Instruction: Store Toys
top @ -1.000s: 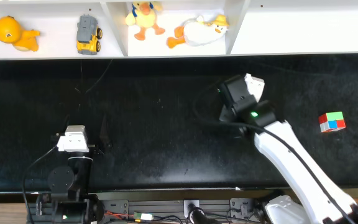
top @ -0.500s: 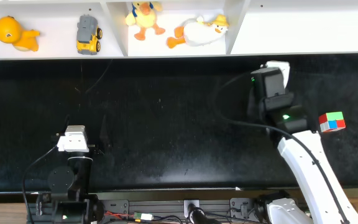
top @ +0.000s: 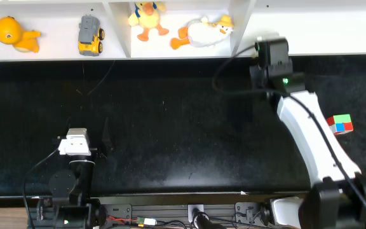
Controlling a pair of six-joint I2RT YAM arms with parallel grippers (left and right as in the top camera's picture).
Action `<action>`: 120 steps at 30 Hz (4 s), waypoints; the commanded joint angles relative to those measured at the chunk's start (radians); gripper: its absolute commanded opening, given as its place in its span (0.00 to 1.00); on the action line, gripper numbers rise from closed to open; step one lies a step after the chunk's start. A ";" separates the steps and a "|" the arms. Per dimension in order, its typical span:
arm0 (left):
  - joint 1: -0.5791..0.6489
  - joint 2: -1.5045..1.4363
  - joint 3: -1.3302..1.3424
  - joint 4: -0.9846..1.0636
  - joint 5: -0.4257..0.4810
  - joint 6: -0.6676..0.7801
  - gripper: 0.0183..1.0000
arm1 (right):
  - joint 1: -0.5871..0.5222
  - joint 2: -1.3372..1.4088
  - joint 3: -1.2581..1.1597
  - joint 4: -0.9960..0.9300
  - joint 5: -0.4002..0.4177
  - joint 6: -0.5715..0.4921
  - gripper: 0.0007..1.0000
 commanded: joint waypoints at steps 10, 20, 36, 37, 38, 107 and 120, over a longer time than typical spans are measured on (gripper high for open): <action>-0.005 -0.012 -0.001 -0.005 -0.005 -0.010 1.00 | -0.072 0.229 0.250 0.048 -0.026 -0.052 0.10; -0.005 -0.012 -0.001 -0.005 -0.005 -0.010 1.00 | -0.094 0.321 0.263 0.089 -0.118 -0.047 0.21; -0.005 -0.012 -0.001 -0.005 -0.005 -0.010 1.00 | -0.108 0.235 0.253 0.039 -0.107 0.031 0.83; -0.005 -0.012 -0.001 -0.005 -0.005 -0.010 1.00 | -0.112 0.219 0.245 0.034 -0.107 0.031 0.85; -0.005 -0.012 -0.001 -0.005 -0.005 -0.010 1.00 | -0.117 0.200 0.231 0.028 -0.107 0.031 0.87; -0.005 -0.012 -0.001 -0.005 -0.005 -0.010 1.00 | -1.149 -0.033 -0.269 -0.030 -0.794 -0.878 1.00; -0.005 -0.012 -0.001 -0.005 -0.005 -0.010 1.00 | -1.098 0.042 -0.269 -0.009 -0.798 -0.840 0.97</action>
